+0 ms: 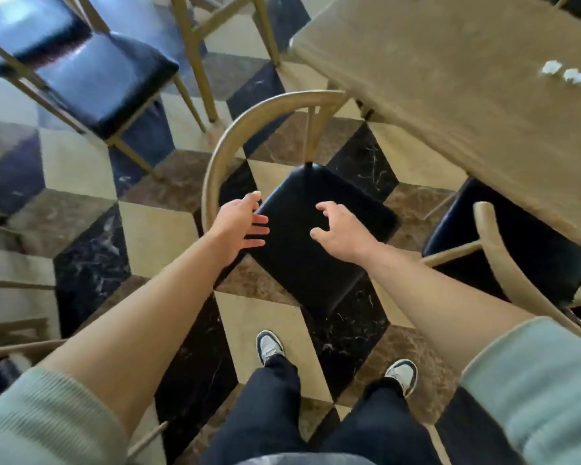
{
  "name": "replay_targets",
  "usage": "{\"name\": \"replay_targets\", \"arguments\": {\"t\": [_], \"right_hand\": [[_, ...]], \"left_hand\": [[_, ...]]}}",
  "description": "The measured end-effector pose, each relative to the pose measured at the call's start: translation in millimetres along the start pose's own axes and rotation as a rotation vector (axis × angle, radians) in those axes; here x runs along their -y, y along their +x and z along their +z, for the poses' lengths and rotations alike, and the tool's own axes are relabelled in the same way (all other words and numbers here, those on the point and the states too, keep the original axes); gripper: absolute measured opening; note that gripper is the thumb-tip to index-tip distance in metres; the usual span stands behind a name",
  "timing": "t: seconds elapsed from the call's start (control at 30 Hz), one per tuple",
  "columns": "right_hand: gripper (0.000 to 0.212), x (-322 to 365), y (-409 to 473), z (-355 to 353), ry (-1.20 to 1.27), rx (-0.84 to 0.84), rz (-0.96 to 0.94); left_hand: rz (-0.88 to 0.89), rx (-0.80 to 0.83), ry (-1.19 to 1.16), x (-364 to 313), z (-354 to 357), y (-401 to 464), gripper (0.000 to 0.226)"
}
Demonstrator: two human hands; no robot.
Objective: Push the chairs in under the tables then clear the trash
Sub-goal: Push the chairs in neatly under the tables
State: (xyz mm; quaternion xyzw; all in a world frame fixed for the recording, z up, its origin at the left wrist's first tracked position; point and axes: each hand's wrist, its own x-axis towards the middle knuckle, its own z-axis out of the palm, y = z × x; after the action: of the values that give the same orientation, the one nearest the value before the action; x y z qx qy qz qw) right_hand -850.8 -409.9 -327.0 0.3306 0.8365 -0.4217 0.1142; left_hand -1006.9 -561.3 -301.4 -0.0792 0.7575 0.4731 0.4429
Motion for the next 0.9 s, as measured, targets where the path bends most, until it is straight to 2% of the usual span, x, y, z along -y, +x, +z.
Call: {"name": "replay_targets", "arguments": {"t": [0.17, 0.33, 0.53, 0.67, 0.77, 0.9], "right_hand": [[0.064, 91.1, 46.0, 66.2, -0.010, 0.089, -0.028], [0.067, 133.7, 90.2, 105.6, 0.004, 0.149, 0.067], [0.088, 152.2, 142.1, 132.0, 0.243, 0.152, 0.287], [0.098, 161.8, 171.9, 149.7, 0.472, 0.122, 0.402], [0.088, 167.3, 187.1, 163.3, 0.547, 0.106, 0.490], [0.067, 177.6, 180.5, 180.4, 0.656, -0.022, 0.609]], "left_hand": [[-0.056, -0.068, -0.110, 2.4, -125.6, 14.0, 0.040], [-0.124, -0.065, -0.160, 15.1, -181.6, 37.7, 0.048], [-0.171, -0.021, -0.129, 9.0, -197.5, 95.8, 0.051], [-0.163, 0.072, 0.002, -25.6, -192.5, 144.8, 0.050], [-0.151, 0.132, 0.110, -53.3, -184.3, 174.6, 0.049], [-0.140, 0.225, 0.265, -75.9, -174.0, 202.5, 0.049]]}}
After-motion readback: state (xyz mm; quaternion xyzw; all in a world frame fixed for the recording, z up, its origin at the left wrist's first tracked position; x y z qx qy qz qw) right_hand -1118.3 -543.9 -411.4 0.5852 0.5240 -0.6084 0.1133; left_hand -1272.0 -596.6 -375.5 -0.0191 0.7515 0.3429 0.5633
